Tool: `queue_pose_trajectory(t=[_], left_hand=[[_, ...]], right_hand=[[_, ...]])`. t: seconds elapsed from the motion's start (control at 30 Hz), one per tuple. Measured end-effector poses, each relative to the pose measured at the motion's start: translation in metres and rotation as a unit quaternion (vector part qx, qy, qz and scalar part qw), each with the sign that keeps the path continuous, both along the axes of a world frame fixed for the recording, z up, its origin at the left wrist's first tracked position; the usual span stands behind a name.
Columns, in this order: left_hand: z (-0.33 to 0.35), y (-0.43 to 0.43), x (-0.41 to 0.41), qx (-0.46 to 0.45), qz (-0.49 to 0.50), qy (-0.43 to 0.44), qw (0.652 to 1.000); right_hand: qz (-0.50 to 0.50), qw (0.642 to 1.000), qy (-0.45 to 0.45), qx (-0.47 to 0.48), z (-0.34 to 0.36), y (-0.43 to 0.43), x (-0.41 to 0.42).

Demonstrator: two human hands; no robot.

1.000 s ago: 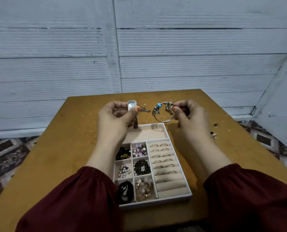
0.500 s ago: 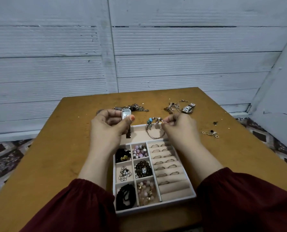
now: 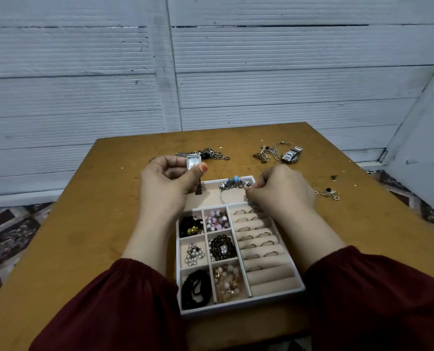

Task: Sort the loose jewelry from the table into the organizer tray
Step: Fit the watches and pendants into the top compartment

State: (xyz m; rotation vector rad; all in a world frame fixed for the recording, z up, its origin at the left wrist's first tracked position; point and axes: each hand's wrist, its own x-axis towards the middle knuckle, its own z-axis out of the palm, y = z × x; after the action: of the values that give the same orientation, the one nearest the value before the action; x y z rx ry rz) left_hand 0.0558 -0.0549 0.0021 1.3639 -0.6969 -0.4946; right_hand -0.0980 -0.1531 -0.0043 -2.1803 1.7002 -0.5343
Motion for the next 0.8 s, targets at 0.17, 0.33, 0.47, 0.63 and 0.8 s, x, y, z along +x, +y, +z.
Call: queue_pose_trajectory(t=[0.17,0.33,0.47,0.63,0.8], left_hand=[[0.001,0.0,0.001,-0.001,0.001,-0.005,1.0],[0.002,0.002,0.003,-0.007,0.005,-0.01,1.0],[0.0,0.0,0.004,-0.003,0.011,-0.016,1.0],[-0.001,-0.001,0.004,-0.009,0.009,-0.022,1.0],[-0.002,0.0,0.004,-0.009,0.012,-0.023,1.0]], right_hand=[[0.018,1.0,-0.002,-0.025,0.009,-0.007,0.0],[0.165,0.985,0.028,-0.047,0.024,-0.022,0.012],[0.282,0.949,0.126,-0.063,0.034,-0.033,0.03],[0.375,0.894,0.217,-0.112,0.033,-0.029,0.049],[0.406,0.875,0.236,-0.119,0.032,-0.029,0.051]])
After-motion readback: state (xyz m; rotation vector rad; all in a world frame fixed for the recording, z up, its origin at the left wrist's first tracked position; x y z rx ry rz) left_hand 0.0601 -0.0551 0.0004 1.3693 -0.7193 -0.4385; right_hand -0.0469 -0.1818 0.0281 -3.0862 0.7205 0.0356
